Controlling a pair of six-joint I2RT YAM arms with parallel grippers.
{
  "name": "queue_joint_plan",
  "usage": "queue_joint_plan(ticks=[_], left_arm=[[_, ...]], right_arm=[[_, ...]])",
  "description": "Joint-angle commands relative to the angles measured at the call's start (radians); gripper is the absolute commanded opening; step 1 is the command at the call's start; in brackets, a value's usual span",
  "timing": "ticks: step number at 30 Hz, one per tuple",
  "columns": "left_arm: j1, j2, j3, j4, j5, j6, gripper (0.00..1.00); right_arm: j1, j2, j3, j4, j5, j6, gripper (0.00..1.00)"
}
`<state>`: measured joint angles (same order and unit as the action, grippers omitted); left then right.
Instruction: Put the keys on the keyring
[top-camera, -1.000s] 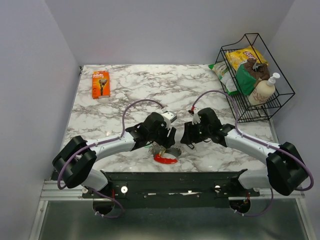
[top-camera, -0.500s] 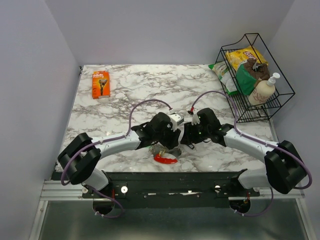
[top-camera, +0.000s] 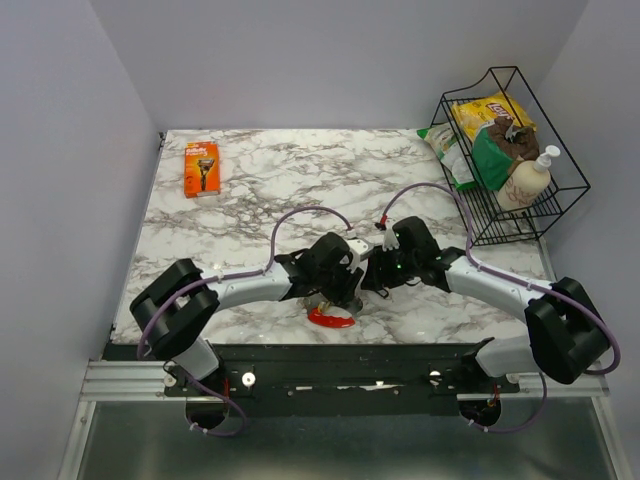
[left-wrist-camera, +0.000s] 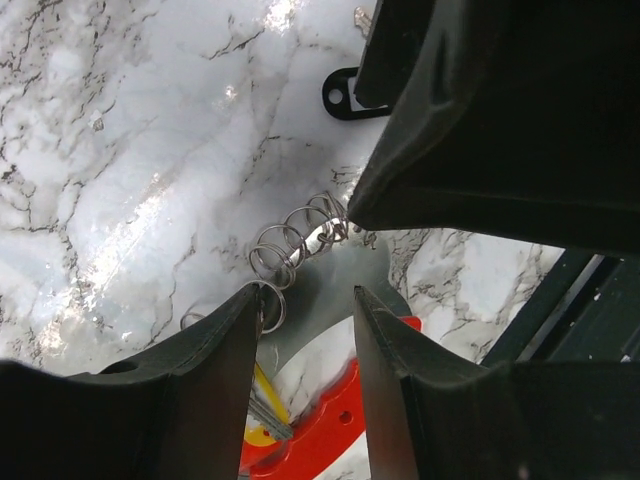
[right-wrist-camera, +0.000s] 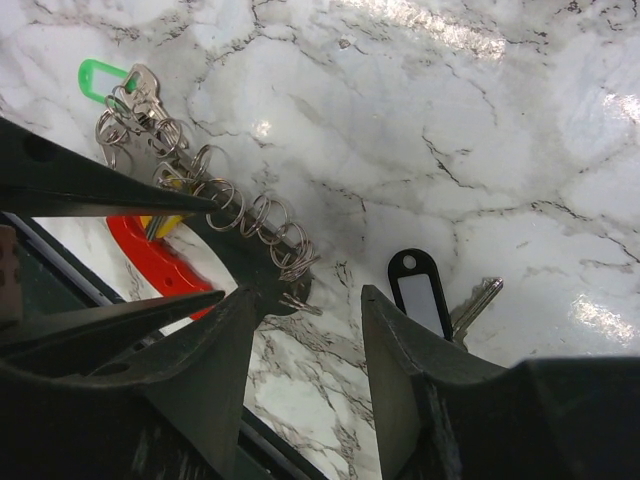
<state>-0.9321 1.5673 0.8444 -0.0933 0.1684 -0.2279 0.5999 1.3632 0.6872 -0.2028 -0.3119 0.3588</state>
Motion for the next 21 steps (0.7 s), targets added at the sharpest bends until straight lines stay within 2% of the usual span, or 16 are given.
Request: queue_joint_plan(ticks=[1, 8, 21], left_arm=[[-0.008, 0.045, 0.03, 0.018, -0.036, 0.01, 0.49], [-0.008, 0.103, 0.044, 0.04, -0.063, 0.009, 0.44], [-0.008, 0.12, 0.035, 0.033, -0.108, 0.027, 0.26]], right_arm=[[-0.014, 0.004, 0.021, 0.005, 0.01, 0.003, 0.55], [-0.02, -0.003, 0.017, 0.003, 0.007, 0.0, 0.55], [-0.032, -0.01, 0.008, 0.003, 0.004, -0.009, 0.54]])
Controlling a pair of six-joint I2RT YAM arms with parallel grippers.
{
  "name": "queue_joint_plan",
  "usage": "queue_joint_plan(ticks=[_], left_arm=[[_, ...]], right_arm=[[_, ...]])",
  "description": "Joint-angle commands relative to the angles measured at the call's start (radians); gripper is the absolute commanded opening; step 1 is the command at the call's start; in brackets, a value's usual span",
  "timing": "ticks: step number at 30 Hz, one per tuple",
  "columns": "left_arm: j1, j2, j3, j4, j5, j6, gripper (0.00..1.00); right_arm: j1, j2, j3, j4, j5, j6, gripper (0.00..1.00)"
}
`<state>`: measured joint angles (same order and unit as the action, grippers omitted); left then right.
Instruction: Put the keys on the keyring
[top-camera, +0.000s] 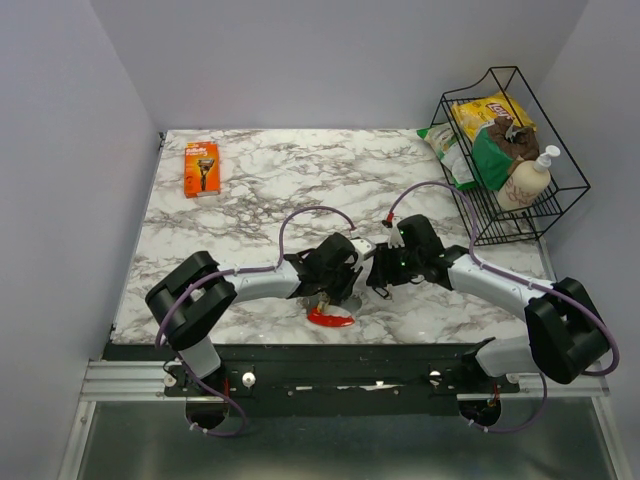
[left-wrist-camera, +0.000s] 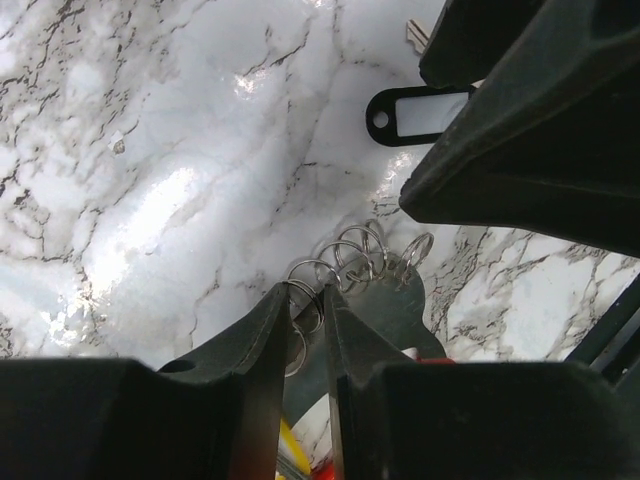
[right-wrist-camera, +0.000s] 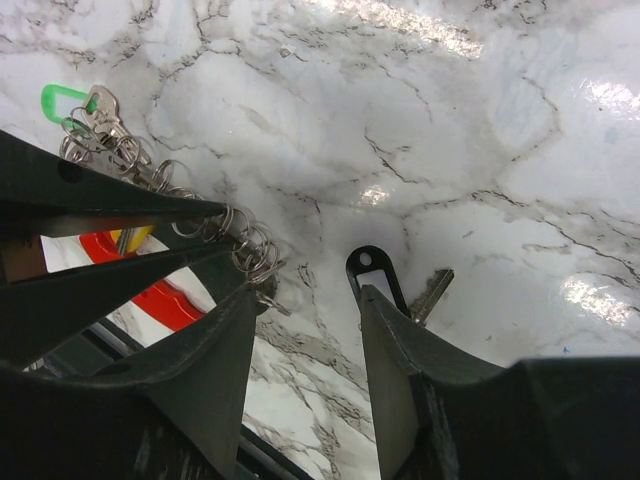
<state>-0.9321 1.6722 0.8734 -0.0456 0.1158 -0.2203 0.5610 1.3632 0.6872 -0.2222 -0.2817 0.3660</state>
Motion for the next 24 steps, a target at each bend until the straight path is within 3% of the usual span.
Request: queue_joint_plan(ticks=[1, 9, 11, 12, 14, 24], left_arm=[[-0.008, 0.011, 0.007, -0.023, -0.064, 0.021, 0.26], [-0.007, -0.028, -0.01, -0.03, -0.085, 0.042, 0.24], [-0.007, -0.031, -0.01, -0.03, -0.081, 0.047, 0.18], [-0.007, -0.031, -0.01, -0.028, -0.082, 0.047, 0.08], [-0.007, -0.026, -0.008, -0.03, -0.084, 0.05, 0.01], [0.003, -0.123, -0.047, -0.023, -0.071, 0.07, 0.0]], right_arm=[[0.007, -0.012, 0.006, 0.024, -0.027, -0.016, 0.55], [0.005, -0.015, 0.005, 0.024, -0.034, -0.021, 0.54], [0.004, -0.015, 0.003, 0.024, -0.034, -0.021, 0.55], [0.005, -0.015, 0.003, 0.024, -0.036, -0.021, 0.55], [0.005, -0.015, 0.003, 0.024, -0.036, -0.022, 0.54], [0.004, -0.047, 0.008, 0.024, -0.04, -0.041, 0.54]])
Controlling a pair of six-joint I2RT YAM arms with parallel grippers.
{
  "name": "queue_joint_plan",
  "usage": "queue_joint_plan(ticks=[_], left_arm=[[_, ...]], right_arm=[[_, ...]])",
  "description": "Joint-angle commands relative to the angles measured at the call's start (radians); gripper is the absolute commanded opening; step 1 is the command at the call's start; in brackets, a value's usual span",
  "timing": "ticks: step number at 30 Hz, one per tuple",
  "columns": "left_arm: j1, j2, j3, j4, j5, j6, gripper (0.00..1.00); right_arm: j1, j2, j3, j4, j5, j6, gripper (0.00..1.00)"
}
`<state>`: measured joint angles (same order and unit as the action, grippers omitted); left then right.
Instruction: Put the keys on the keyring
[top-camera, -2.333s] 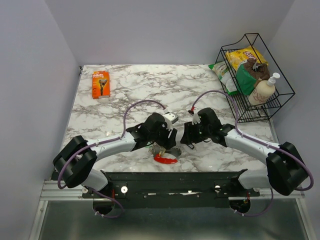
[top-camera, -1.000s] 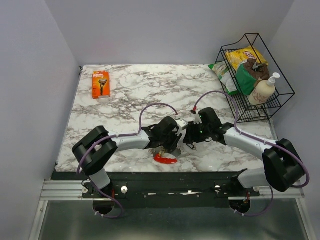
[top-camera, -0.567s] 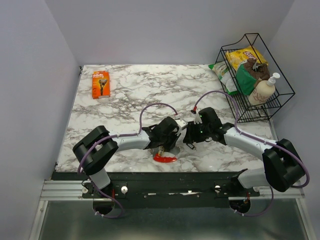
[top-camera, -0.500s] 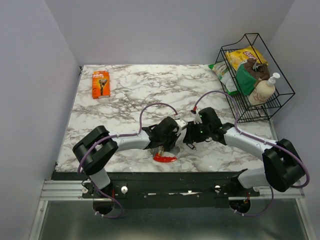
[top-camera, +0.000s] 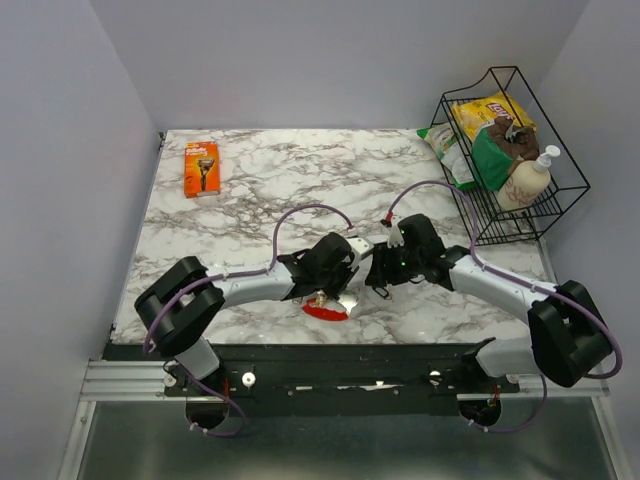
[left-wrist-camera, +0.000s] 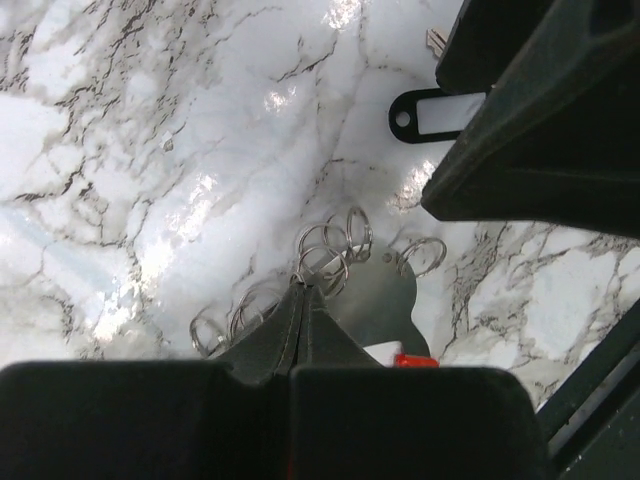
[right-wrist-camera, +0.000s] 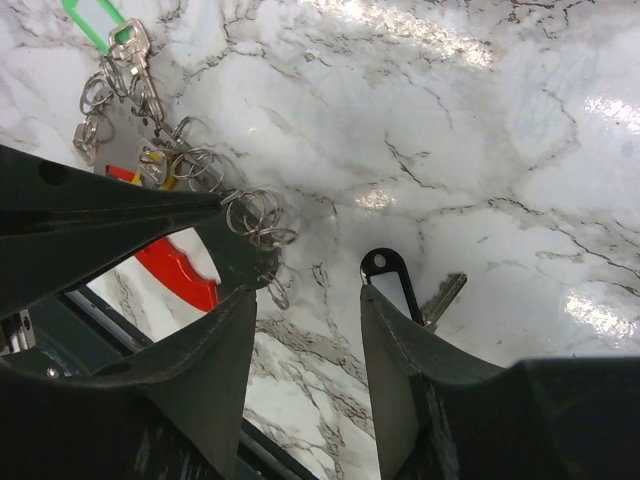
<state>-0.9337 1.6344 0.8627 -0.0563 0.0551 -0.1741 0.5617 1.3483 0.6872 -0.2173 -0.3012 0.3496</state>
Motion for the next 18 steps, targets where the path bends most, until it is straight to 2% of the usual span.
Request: queue_joint_plan(ticks=[1, 11, 18], left_arm=[[0.006, -0.105, -0.04, -0.008, 0.017, 0.036, 0.0], [0.029, -0.26, -0.142, 0.052, 0.216, 0.071, 0.0], [0.036, -0.399, -0.205, 0.116, 0.258, 0.076, 0.0]], right_arm=[[0.004, -0.037, 0.009, 0.019, -0.022, -0.029, 0.54], [0.003, -0.185, -0.018, 0.071, -0.131, -0.133, 0.54], [0.003, -0.31, -0.049, 0.125, -0.217, -0.187, 0.55]])
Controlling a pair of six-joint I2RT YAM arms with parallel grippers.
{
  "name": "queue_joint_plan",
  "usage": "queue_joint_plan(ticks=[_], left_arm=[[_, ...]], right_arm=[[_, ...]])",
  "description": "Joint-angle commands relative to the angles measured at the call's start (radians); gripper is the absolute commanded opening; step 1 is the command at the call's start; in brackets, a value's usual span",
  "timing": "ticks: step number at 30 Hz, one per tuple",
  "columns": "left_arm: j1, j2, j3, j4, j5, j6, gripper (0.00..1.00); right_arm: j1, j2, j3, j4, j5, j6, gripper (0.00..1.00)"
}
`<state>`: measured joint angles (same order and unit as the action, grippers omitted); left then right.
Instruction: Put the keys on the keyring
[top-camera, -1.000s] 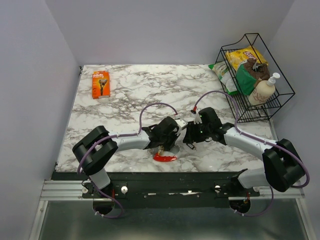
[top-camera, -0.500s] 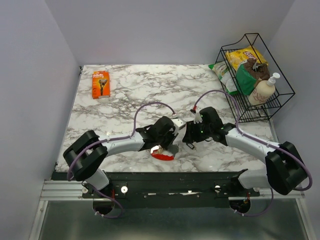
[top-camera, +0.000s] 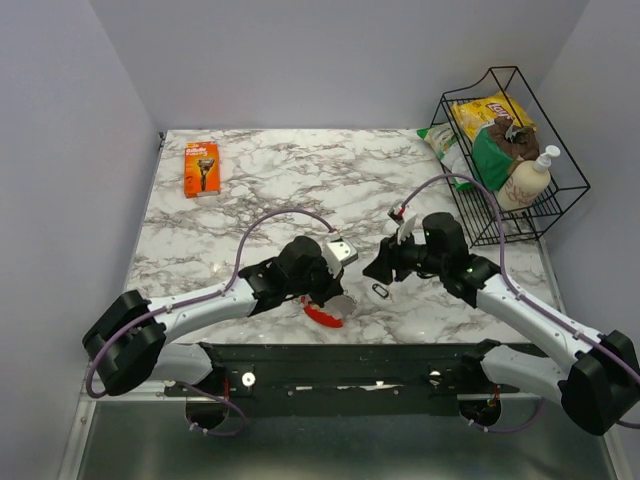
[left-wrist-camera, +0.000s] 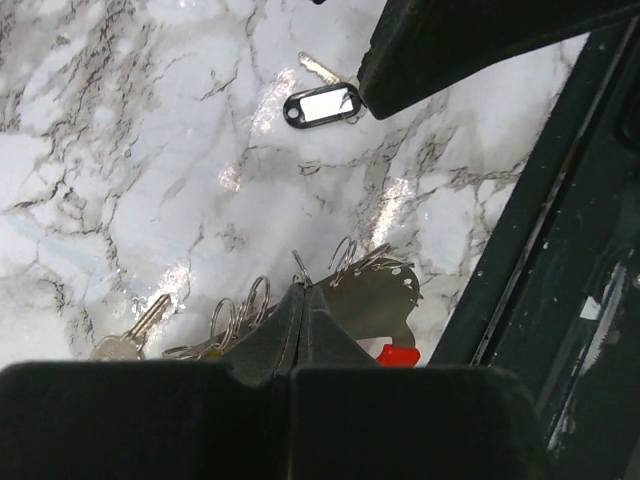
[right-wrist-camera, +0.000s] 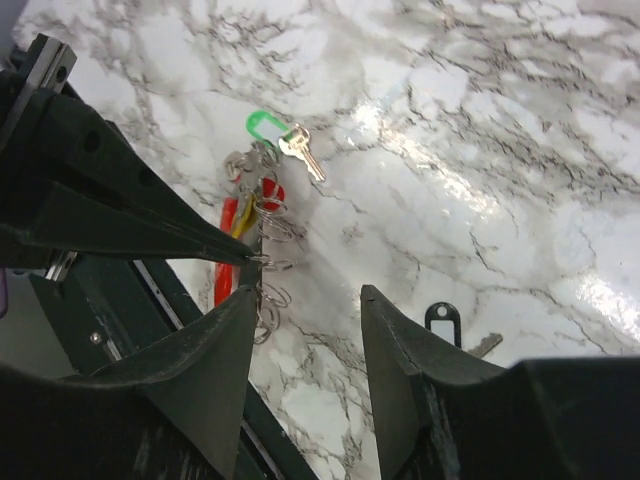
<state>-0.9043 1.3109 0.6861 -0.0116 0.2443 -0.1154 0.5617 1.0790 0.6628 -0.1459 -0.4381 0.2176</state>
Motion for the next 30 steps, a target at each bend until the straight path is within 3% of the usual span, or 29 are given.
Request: queue_joint_plan(ticks=[1, 10, 22, 30], left_arm=[[0.008, -0.103, -0.033, 0.076, 0.07, 0.017, 0.0], [0.015, -0.197, -0.085, 0.134, 0.108, 0.023, 0.0], [0.015, -0.294, -0.207, 0.295, 0.049, -0.012, 0.0], [0.015, -0.262, -0.25, 0.34, 0.039, -0.029, 0.0]], right_arm=[[0.001, -0.053, -0.028, 0.06, -0.108, -0.058, 0.55], [0.003, -0.113, -0.074, 0.172, -0.307, -0.086, 0.56], [0.003, -0.09, -0.063, 0.181, -0.34, -0.083, 0.57], [0.003, -0.08, -0.072, 0.178, -0.347, -0.075, 0.57]])
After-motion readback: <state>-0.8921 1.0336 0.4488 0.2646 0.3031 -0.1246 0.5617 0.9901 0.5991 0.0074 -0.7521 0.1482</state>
